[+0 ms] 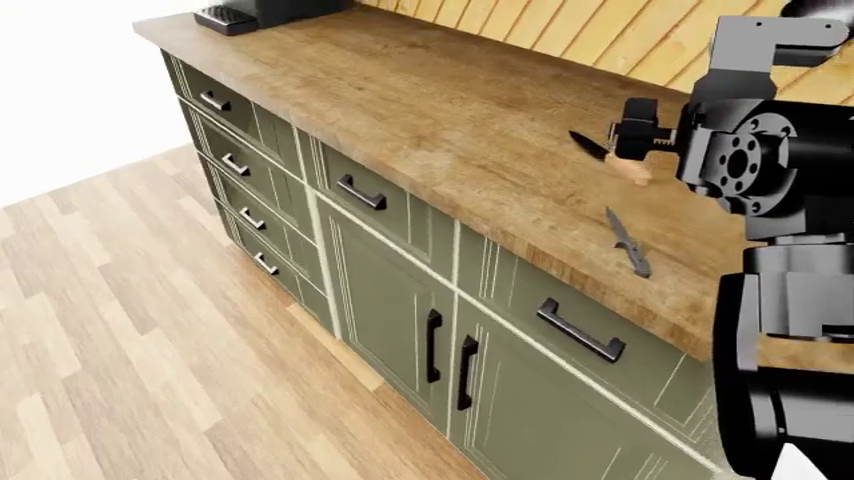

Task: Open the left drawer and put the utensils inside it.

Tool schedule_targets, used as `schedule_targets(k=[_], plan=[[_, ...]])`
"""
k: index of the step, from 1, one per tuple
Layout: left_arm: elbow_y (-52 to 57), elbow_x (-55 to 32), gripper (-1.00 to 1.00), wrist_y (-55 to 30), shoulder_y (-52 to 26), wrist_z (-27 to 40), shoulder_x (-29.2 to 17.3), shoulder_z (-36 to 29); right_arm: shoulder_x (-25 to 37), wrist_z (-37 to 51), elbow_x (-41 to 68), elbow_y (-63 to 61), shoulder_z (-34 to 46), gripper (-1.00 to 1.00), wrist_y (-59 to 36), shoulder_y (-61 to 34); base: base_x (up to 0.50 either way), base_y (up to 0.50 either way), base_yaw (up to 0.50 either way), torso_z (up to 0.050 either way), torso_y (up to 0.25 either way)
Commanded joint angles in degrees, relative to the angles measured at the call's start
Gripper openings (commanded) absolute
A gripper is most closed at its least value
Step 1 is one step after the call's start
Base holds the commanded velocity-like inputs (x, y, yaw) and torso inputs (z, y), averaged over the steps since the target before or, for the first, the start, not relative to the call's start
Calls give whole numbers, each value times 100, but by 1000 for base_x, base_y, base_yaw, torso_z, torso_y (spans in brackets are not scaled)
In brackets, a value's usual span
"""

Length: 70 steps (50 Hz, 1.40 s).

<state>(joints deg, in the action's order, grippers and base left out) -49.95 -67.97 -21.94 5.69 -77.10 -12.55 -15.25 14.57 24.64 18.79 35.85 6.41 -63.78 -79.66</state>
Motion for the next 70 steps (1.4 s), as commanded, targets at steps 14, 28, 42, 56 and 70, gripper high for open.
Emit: schedule_targets(k=[14,28,42,56,70], plan=[[-29,-75,100,-1,16,-43,-9,-21,35,1,41,3,-20,100,29,59,534,108,0,0,0],[-79,-89,100,13,14,-89,9,-47,29,2,14,104,48,100,85,80,535,107,0,0,1],[-206,-101,100,32,-41,-154,7,-60,31,189,-45,95,44,100,41,99,523,93,0,0,1],[-44,-152,100,4,16,-46,-18,-58,25,38,-106,65,325,100,149,155,0,0,286,0,1],[-196,-159,100,34,-36,-144,-5,-75,25,31,-126,196,373,100,217,185,0,0,500,0,0]])
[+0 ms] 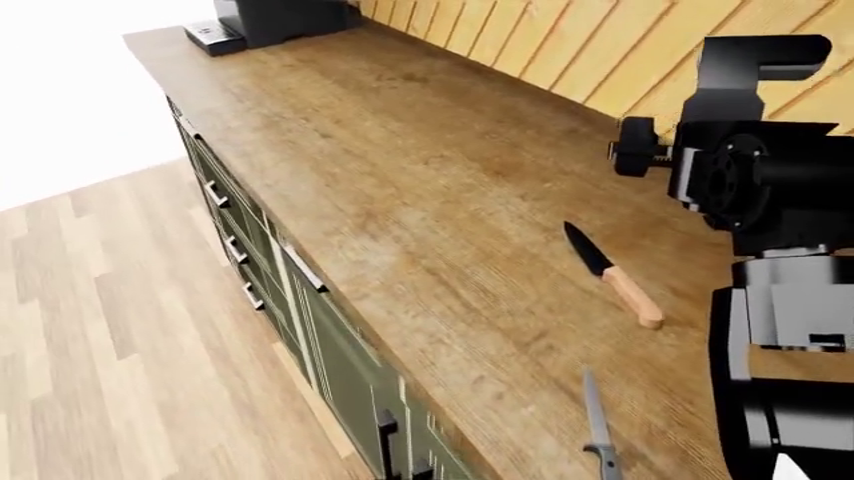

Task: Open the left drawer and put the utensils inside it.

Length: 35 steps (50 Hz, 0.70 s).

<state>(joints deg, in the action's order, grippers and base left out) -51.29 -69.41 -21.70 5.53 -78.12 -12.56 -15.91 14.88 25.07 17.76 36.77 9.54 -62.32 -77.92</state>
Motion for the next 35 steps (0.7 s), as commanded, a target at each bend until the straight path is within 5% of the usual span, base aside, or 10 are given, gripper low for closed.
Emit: schedule_targets(k=[1,19,35], plan=[[-136,-10,100,12,-55,-73,6,-13,-15,19,-28,129,38,100,97,10,0,0,500,0,0],[53,-66,100,2,24,26,-42,-6,6,-8,68,147,-48,100,51,6,-206,-279,26,0,1],[-261,-73,100,14,-114,-120,3,-31,13,16,79,218,-69,100,133,47,172,-127,0,0,0]])
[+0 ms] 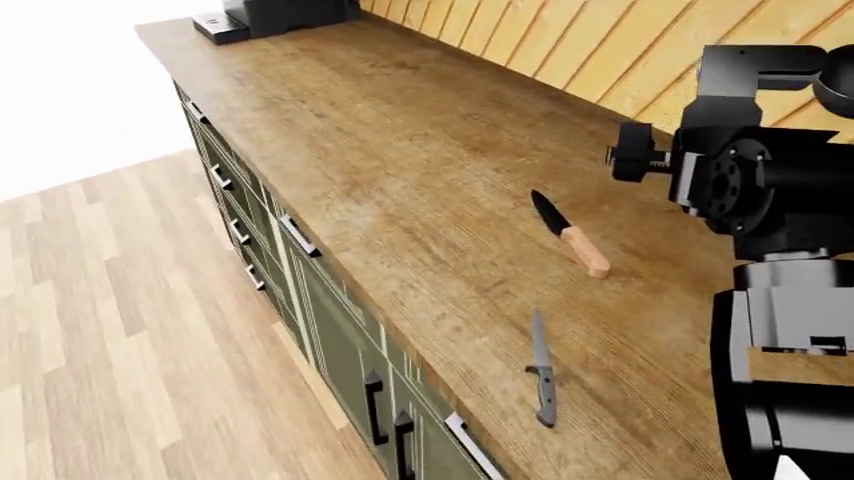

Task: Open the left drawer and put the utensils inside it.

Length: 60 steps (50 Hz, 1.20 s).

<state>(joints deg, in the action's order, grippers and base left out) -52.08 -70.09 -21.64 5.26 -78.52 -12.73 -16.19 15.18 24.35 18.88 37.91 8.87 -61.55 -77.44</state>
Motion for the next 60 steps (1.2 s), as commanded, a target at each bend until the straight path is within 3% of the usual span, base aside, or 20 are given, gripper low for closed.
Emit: schedule_targets(k=[1,38,60], plan=[[-188,-6,100,8,-89,-80,18,-5,-9,21,4,87,-16,100,96,16,0,0,0,0,0],[-149,-57,100,9,-66,-53,7,-41,-47,152,-40,621,-55,100,310,-60,109,148,0,0,0],[154,-132,100,-21,60,94,-58,-33,36,121,45,341,-85,100,268,78,91,-107,0,0,0]])
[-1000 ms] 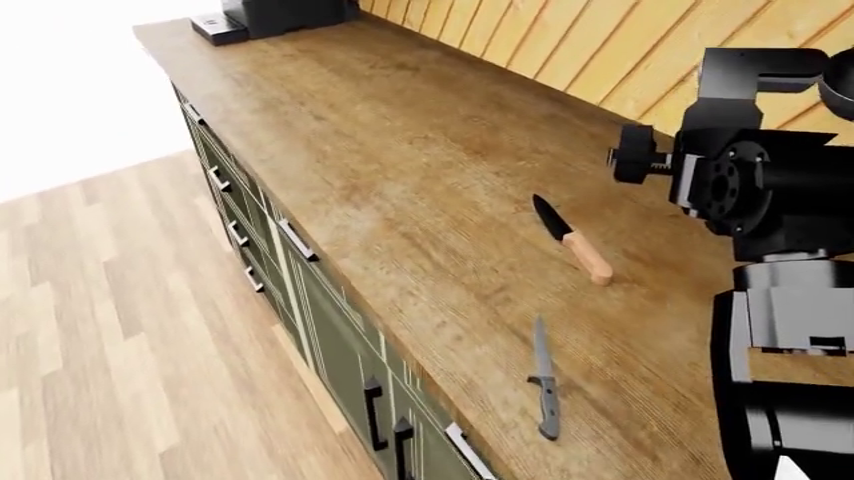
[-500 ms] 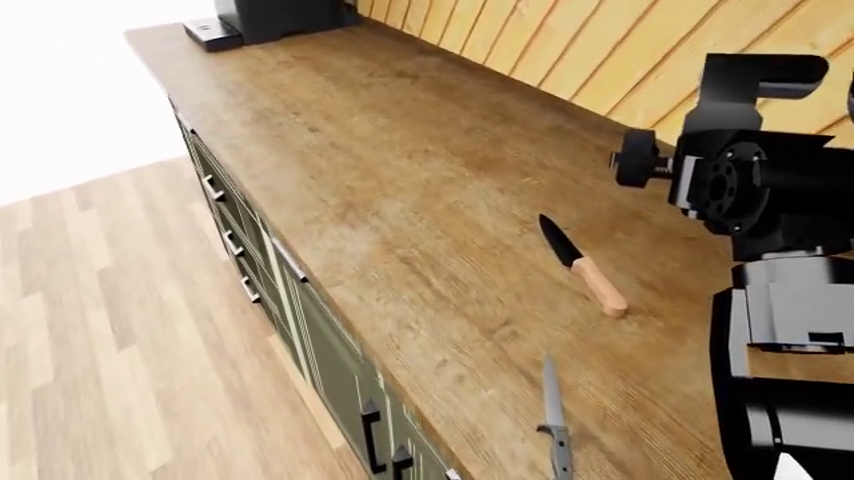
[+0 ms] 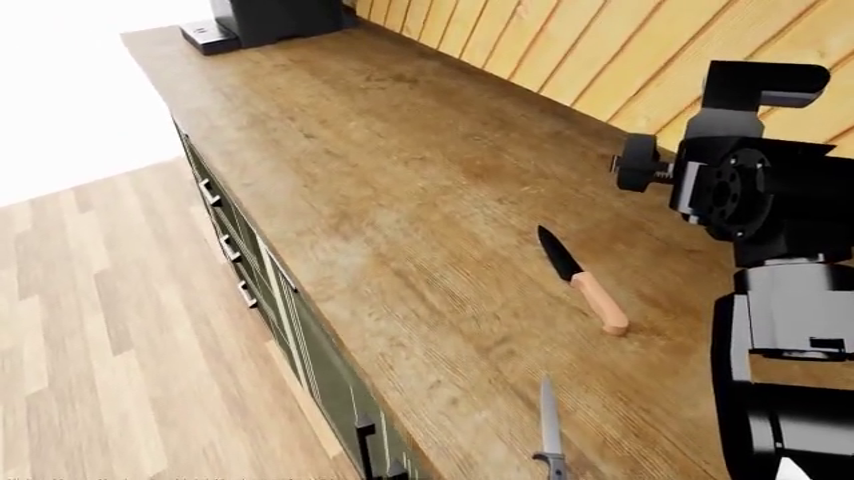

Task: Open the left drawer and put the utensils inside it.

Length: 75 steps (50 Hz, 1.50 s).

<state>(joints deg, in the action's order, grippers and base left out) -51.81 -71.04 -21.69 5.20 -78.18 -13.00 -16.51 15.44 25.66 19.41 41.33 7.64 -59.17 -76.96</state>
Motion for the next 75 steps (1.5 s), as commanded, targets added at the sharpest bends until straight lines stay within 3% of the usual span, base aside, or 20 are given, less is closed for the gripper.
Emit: schedule_targets(k=[1,18,20,24,25,29,30,38,50,54,59,67,75], plan=[[139,-39,100,-11,73,72,-33,2,5,-8,-17,41,48,100,34,17,-295,-404,0,0,0],[-139,-35,100,-6,-55,5,10,-31,29,55,15,-29,-6,100,51,98,-52,-71,0,0,0],[-188,52,100,-58,-134,123,17,-122,21,58,2,15,8,100,77,102,0,0,0,0,0],[-251,271,100,277,-197,1324,189,-100,12,40,-3,110,13,100,134,74,0,0,0,0,0],[-94,339,100,332,-140,944,159,-196,11,37,0,111,12,100,140,74,0,0,0,0,0],[-1512,568,100,106,-937,707,423,-437,12,36,-6,142,22,100,156,68,0,0,0,0,0],[-1486,552,100,403,-873,800,466,-342,13,47,-12,165,19,100,170,68,0,0,0,0,0],[-71,630,100,179,-414,1543,289,-539,-31,-9,-39,424,54,100,344,14,0,0,0,0,0],[277,797,100,36,-648,2012,359,-741,-55,-26,-48,515,86,100,395,-45,0,0,0,0,0],[-28,811,100,-134,-889,1743,435,-844,-56,-34,-51,572,85,100,452,-27,0,0,0,0,0],[-5,911,100,-108,-980,1930,532,-931,-86,-55,-70,698,111,100,535,-62,0,0,0,0,0],[1740,872,100,-417,-209,2517,284,-1175,-127,-120,-111,998,159,100,716,-159,0,0,0,0,0],[2362,876,100,-448,117,2629,149,-1293,-97,-62,-67,798,120,100,598,-90,0,0,0,0,0]])
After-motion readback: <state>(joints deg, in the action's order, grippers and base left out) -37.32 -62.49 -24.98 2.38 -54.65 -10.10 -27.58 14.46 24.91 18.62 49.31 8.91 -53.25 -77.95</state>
